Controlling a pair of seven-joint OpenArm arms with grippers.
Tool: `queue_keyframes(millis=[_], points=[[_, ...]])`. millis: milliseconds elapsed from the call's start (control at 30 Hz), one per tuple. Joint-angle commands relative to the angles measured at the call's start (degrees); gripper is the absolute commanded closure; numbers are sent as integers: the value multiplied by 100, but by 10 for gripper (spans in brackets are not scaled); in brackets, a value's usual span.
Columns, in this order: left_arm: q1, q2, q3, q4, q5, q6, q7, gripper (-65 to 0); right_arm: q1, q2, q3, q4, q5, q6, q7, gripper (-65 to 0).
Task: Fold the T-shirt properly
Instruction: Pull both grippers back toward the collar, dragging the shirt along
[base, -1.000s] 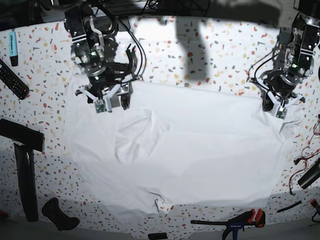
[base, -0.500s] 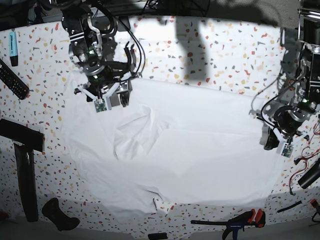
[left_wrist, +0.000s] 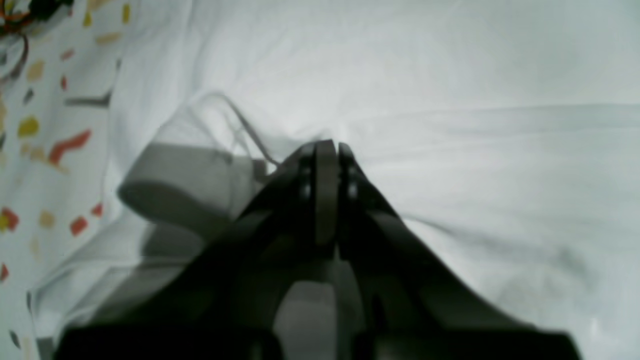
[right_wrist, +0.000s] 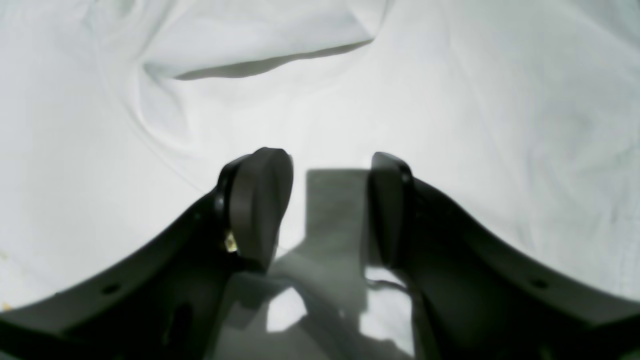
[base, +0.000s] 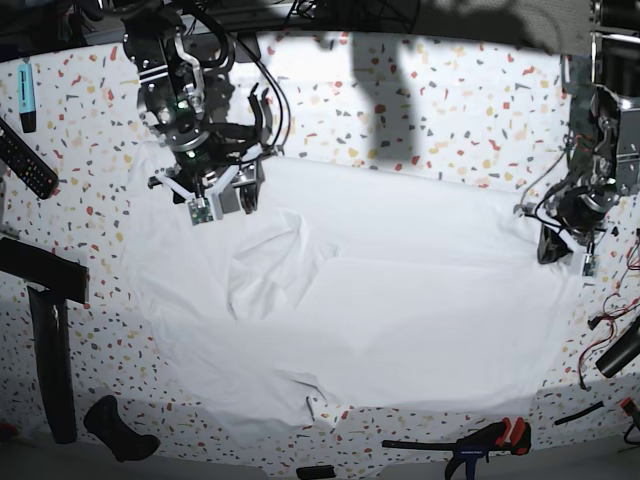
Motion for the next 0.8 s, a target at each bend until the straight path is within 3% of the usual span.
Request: queue_keyframes(millis=[0, 300, 500, 767], points=[[216, -48, 37, -57, 240, -35, 688, 0, -125, 68, -7, -59, -109, 17, -745, -301], [1147, -85, 35, 487, 245, -17, 1025, 0, -162, 116, -7, 376, -109, 90, -1069, -301], [2035, -127, -24, 1285, 284, 323, 1139, 0, -455, 291, -7, 719, 39, 96, -1113, -301], [3139, -79, -748, 2020, 280, 372, 1294, 0, -667, 396, -7, 726, 42, 98, -1193, -302]])
